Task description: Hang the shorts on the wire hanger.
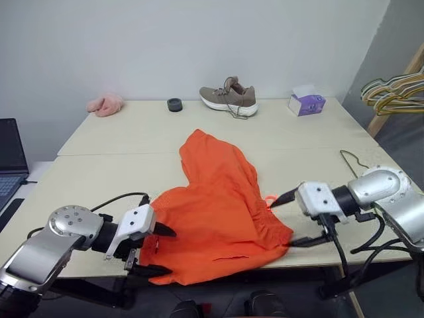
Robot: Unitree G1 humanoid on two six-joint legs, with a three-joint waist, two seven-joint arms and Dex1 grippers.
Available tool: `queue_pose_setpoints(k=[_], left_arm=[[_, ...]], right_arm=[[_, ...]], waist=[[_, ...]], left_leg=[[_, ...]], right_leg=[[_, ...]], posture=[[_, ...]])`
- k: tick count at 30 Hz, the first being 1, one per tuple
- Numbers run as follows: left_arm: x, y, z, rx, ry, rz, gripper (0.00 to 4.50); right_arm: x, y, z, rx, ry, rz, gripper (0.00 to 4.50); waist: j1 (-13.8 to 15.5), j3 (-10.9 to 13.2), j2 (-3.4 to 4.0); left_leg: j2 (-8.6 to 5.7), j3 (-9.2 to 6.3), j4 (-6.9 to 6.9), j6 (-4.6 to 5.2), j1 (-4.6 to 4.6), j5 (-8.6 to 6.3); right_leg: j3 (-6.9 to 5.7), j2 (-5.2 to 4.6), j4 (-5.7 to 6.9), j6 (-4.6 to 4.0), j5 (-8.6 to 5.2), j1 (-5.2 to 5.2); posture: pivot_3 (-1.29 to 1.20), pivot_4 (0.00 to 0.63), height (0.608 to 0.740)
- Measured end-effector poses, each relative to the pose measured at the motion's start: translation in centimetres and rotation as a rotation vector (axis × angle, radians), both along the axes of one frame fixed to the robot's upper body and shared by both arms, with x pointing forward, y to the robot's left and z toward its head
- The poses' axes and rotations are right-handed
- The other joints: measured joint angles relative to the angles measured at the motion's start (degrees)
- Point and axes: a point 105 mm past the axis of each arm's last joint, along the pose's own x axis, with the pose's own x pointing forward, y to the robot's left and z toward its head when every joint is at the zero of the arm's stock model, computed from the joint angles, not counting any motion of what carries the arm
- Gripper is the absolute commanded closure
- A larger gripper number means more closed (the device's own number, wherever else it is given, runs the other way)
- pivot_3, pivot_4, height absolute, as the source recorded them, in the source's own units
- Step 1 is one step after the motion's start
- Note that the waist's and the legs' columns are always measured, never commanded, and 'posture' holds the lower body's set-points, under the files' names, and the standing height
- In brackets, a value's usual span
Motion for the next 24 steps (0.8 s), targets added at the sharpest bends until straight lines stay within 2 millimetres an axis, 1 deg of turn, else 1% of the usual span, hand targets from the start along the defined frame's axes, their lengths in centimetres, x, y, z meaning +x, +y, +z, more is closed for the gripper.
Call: queue_pose_setpoints(k=[3, 5, 6, 9, 12, 15, 19, 21, 24], left_arm=[[2.5, -0.8, 1.6, -0.103, -0.080, 0.115, 0.03], [2.9, -0.6, 1.6, -0.108, -0.087, 0.145, 0.03], [3.2, -0.7, 1.6, -0.114, -0.103, 0.154, 0.03], [4.7, -1.3, 1.6, -0.111, -0.192, 0.169, 0.03], [5.7, -1.3, 0.9, -0.067, -0.239, 0.166, 0.03], [5.7, -1.8, 0.7, -0.072, -0.238, 0.145, 0.03], [6.3, -2.5, 1.0, -0.111, -0.262, 0.145, 0.03], [6.4, -2.5, 0.8, -0.111, -0.260, 0.153, 0.03], [6.6, -2.4, 0.2, -0.106, -0.247, 0.165, 0.03]], right_arm=[[1.3, 0.2, 0.6, 0.086, -0.030, -0.103, 0.00], [2.2, 0.0, 0.8, 0.119, -0.060, -0.167, 0.00], [3.1, -0.2, 0.6, 0.134, -0.081, -0.225, 0.00], [5.8, -0.6, -0.8, 0.181, -0.113, -0.420, 0.00], [8.1, -0.5, -2.6, 0.206, -0.105, -0.586, 0.00], [8.7, -0.8, -3.1, 0.203, -0.094, -0.649, 0.00], [9.8, -1.2, -3.2, 0.209, -0.123, -0.727, 0.00], [10.2, -0.7, -3.3, 0.246, -0.109, -0.747, 0.00], [10.7, 0.4, -4.0, 0.286, -0.068, -0.771, 0.00]], waist=[[0.18, -0.02, -0.05], [0.11, -0.03, -0.05], [0.09, -0.07, -0.08], [0.02, -0.11, -0.15], [-0.49, -0.10, -0.13], [-0.71, -0.11, -0.11], [-1.00, -0.13, -0.12], [-1.54, -0.13, -0.12], [-2.40, -0.13, -0.12]], left_leg=[[-0.01, -0.03, -0.01, 0.00, -0.03, 0.00], [-0.04, 0.02, -0.17, 0.00, -0.02, 0.00], [-0.04, 0.04, -0.28, 0.00, 0.00, 0.00], [-0.06, 0.09, -0.42, -0.01, -0.02, 0.01], [-0.07, 0.15, -0.56, -0.01, -0.06, 0.01], [-0.07, 0.15, -0.57, -0.03, -0.38, 0.00], [-0.10, 0.07, -0.54, -0.03, -0.87, 0.00], [-0.10, 0.05, -0.54, -0.03, -0.87, 0.00], [-0.10, 0.01, -0.53, -0.03, -0.84, 0.01]], right_leg=[[-0.02, 0.01, -0.05, 0.05, 0.02, 0.01], [0.04, 0.01, -0.13, 0.06, 0.02, -0.02], [0.06, 0.01, -0.22, 0.06, 0.03, -0.02], [0.12, 0.05, -0.24, 0.05, 0.05, 0.11], [0.25, 0.10, -0.22, -0.15, 0.18, 0.03], [0.21, 0.09, -0.20, -0.16, 0.20, -0.23], [0.12, 0.08, -0.13, -0.12, 0.25, -0.69], [0.11, 0.08, -0.09, -0.12, 0.25, -0.70], [0.07, 0.09, 0.00, -0.12, 0.25, -0.69]], posture=[[-0.16, 0.007, 0.740], [-0.17, 0.008, 0.740], [-0.18, 0.009, 0.740], [-0.19, 0.008, 0.740], [-0.19, 0.008, 0.740], [-0.19, 0.006, 0.740], [-0.21, 0.009, 0.740], [-0.21, 0.011, 0.740], [-0.21, 0.011, 0.740]])
